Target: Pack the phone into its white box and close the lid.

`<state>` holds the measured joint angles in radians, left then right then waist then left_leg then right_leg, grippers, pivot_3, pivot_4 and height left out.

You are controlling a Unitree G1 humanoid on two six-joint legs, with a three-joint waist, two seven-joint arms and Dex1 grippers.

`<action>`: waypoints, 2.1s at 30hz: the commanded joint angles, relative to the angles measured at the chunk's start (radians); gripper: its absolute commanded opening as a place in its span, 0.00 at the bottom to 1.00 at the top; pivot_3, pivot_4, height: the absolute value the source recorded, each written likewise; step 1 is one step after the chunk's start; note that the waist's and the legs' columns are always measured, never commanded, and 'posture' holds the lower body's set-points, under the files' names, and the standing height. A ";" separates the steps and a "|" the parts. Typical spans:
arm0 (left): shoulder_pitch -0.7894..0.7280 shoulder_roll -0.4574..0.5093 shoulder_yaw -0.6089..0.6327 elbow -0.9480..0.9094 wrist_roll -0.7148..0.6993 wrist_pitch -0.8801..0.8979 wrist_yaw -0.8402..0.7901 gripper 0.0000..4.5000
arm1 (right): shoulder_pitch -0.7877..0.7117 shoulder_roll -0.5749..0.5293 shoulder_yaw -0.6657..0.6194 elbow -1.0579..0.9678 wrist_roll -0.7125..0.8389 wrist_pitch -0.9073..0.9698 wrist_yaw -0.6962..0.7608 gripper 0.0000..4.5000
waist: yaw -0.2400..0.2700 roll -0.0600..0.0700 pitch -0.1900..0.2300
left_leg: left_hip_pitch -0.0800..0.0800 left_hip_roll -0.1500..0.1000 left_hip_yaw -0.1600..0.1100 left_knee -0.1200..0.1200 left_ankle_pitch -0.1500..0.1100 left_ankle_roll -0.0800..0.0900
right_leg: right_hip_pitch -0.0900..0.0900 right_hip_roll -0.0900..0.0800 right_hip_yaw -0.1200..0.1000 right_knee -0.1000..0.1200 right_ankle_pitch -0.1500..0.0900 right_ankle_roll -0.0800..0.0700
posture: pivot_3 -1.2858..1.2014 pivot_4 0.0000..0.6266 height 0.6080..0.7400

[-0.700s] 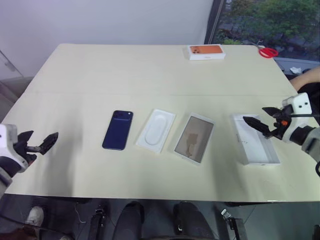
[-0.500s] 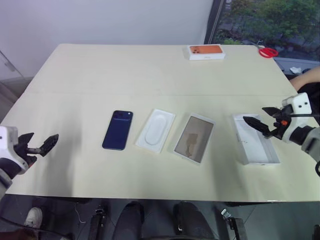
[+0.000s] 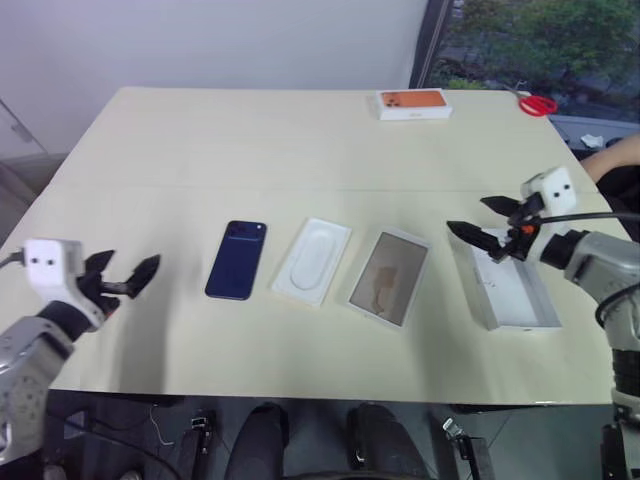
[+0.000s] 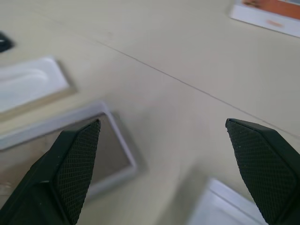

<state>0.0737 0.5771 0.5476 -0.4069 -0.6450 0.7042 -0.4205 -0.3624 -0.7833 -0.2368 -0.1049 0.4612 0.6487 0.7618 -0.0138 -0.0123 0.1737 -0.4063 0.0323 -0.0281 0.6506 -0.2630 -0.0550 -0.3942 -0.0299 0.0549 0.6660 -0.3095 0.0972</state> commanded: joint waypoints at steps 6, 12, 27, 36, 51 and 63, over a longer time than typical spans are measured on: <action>-0.127 -0.011 -0.112 -0.127 -0.086 0.133 0.088 0.99 | -0.047 0.056 0.070 -0.135 0.036 0.027 -0.016 0.99 | -0.001 0.000 0.000 | 0.000 0.000 0.000 0.001 0.000 0.000 | 0.000 0.000 0.000 0.001 0.000 0.000 | 0.52 0.24 1.00; -0.382 -0.115 -0.232 -0.127 -0.216 0.438 0.309 0.99 | -0.059 0.066 0.131 -0.248 0.049 0.051 -0.012 0.99 | 0.002 -0.001 0.000 | -0.002 -0.001 -0.003 0.004 0.000 0.000 | 0.001 0.000 -0.003 0.001 0.000 0.000 | 0.52 0.24 1.00; -0.861 -0.394 -0.215 0.321 -0.130 0.910 0.590 0.99 | 0.028 0.110 0.087 -0.424 0.156 0.144 -0.107 0.99 | -0.004 -0.001 0.000 | -0.002 -0.001 -0.003 0.005 0.000 0.000 | 0.000 0.002 -0.002 0.002 0.000 0.000 | 0.52 0.24 1.00; -0.847 -0.309 -0.348 0.419 -0.309 0.910 0.584 0.99 | 0.078 0.095 0.074 -0.466 0.177 0.149 -0.119 0.99 | 0.001 -0.001 0.000 | -0.002 -0.001 -0.003 0.004 0.001 -0.002 | 0.000 0.001 -0.002 0.002 0.000 0.001 | 0.52 0.24 1.00; -0.800 -0.266 -0.310 0.441 -0.458 0.910 0.674 0.01 | 0.144 -0.002 0.098 -0.464 0.142 0.117 -0.044 1.00 | 0.002 -0.001 0.000 | -0.001 -0.002 -0.004 0.004 0.002 -0.003 | 0.000 0.001 -0.002 0.002 0.000 0.001 | 0.52 0.24 1.00; -0.836 -0.331 0.012 0.465 -0.580 0.910 0.698 0.01 | 0.161 -0.032 0.062 -0.447 0.123 0.105 -0.029 1.00 | 0.002 -0.001 0.000 | -0.001 -0.002 -0.004 0.004 0.002 -0.004 | 0.000 0.001 -0.002 0.002 0.000 0.001 | 0.52 0.24 1.00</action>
<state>-0.7498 0.2489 0.5324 0.0802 -1.1846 1.6059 0.2915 -0.2001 -0.7991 -0.1323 -0.5352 0.5900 0.7764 0.7270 -0.0118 -0.0137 0.1738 -0.4076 0.0306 -0.0317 0.6542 -0.2607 -0.0590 -0.3942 -0.0291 0.0526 0.6681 -0.3096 0.0978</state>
